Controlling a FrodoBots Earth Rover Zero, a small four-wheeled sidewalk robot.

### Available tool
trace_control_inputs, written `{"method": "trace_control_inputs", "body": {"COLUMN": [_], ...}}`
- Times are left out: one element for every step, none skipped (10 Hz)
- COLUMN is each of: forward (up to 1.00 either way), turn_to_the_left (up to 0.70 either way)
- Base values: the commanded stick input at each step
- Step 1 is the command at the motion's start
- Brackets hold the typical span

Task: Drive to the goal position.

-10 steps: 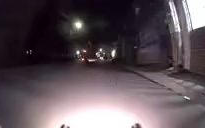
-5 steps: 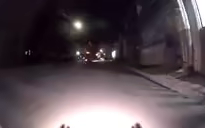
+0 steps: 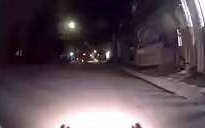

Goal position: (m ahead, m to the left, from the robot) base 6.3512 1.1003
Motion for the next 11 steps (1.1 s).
{"method": "trace_control_inputs", "body": {"forward": [0.85, 0.85, 0.85, 0.85, 0.85, 0.85, 0.85, 0.85, 0.85, 0.85, 0.85], "turn_to_the_left": [0.00, 0.00, 0.00, 0.00, 0.00, 0.00, 0.00, 0.00, 0.00, 0.00, 0.00]}}
